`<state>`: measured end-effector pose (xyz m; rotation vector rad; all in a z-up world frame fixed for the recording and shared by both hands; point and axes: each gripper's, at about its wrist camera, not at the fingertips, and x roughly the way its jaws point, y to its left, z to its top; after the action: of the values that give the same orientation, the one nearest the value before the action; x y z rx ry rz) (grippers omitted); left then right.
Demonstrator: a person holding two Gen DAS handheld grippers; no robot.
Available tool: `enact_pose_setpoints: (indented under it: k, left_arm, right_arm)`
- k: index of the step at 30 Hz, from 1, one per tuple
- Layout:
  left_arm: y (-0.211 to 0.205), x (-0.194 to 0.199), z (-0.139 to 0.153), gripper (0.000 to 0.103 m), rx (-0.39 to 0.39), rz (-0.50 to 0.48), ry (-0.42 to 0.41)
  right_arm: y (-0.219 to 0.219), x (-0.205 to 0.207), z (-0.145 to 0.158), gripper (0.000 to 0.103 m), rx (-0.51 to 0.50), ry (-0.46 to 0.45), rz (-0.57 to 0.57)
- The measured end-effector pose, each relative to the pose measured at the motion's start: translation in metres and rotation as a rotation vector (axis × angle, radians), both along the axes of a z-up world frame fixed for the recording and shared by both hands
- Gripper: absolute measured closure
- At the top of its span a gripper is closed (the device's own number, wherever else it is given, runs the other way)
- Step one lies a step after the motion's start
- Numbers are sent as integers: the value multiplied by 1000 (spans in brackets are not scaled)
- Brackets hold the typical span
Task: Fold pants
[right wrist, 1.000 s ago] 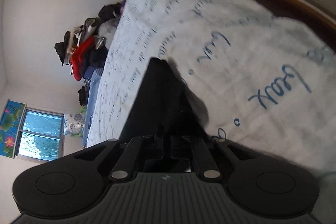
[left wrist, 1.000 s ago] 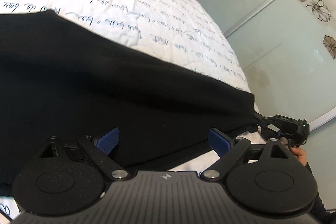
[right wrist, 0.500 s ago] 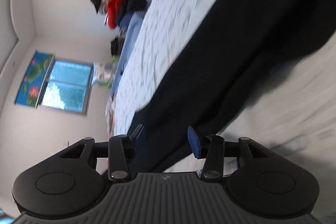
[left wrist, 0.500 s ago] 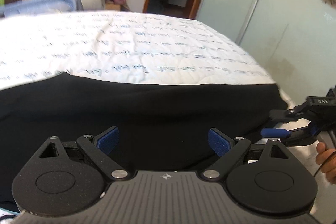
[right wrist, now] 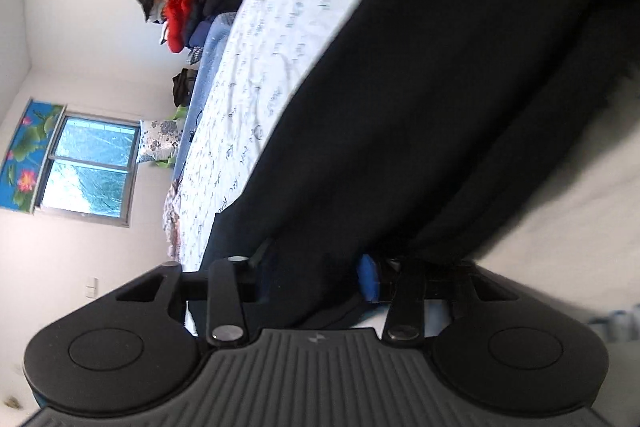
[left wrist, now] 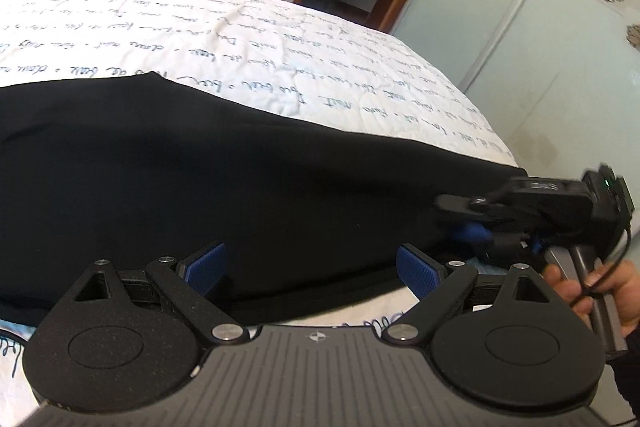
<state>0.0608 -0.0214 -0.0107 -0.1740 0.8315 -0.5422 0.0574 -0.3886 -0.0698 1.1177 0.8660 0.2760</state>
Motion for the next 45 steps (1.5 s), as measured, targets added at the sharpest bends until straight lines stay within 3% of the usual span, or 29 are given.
enact_pose_setpoints:
  k: [1, 4, 6, 8, 11, 13, 14, 17, 20, 22, 23, 24, 26, 27, 29, 33, 35, 36, 38, 40, 45]
  left_arm:
    - [-2, -1, 0, 10, 4, -15, -3]
    - [2, -5, 8, 10, 7, -48, -23]
    - [14, -5, 21, 10, -26, -46, -57]
    - [28, -3, 31, 4, -86, -27, -90]
    - [34, 6, 27, 1, -127, 2, -107]
    - [25, 16, 18, 4, -94, 19, -73]
    - [19, 20, 15, 4, -87, 10, -67]
    - [-3, 24, 13, 4, -30, -20, -137]
    - [-20, 32, -1, 3, -1, -77, -135]
    - [-36, 39, -20, 5, 73, -121, -48]
    - [-42, 40, -29, 6, 113, -156, -6]
    - [-46, 32, -31, 3, 155, -177, -51]
    - [-54, 19, -32, 3, 222, -263, -88]
    - [-55, 14, -31, 3, 231, -288, -94]
    - [-52, 10, -25, 5, 210, -298, -93]
    - [-41, 14, -13, 3, 112, -269, -84]
    - [-39, 21, -17, 3, 87, -269, -51]
    - [-41, 27, -20, 3, 81, -266, -27]
    - [-40, 31, -28, 3, 90, -244, 4]
    - [-39, 28, -30, 3, 84, -238, -21]
    - [-33, 24, -35, 2, 49, -228, -34]
  right_arm:
    - [5, 3, 0, 94, -5, -14, 12]
    - [9, 2, 9, 95, 29, -29, -8]
    - [3, -10, 24, 95, 73, -85, -17]
    - [-6, -24, 34, 95, 55, -116, -18]
    - [-18, -35, 4, 95, 39, 5, -38]
    - [-22, -39, -14, 98, -3, 62, -58]
    - [-23, -40, -18, 98, 33, 66, -71]
    - [-24, -34, -6, 91, 45, 98, -5]
    - [-30, -30, 30, 91, 7, -11, 80]
    - [-34, -20, 61, 91, -60, -102, 142]
    - [-34, -10, 76, 80, -103, -146, 163]
    - [-34, 1, 87, 71, -138, -173, 175]
    - [-30, 29, 99, 16, -197, -202, 201]
    - [-23, 43, 102, 15, -227, -224, 222]
    - [-3, 78, 99, 15, -256, -238, 316]
    - [30, 128, 72, 18, -242, -150, 468]
    - [38, 139, 57, 38, -241, -122, 558]
    - [46, 147, 55, 42, -261, -122, 625]
    - [57, 160, 53, 43, -311, -128, 742]
    - [67, 173, 57, 43, -417, -154, 802]
    - [73, 178, 49, 45, -458, -160, 988]
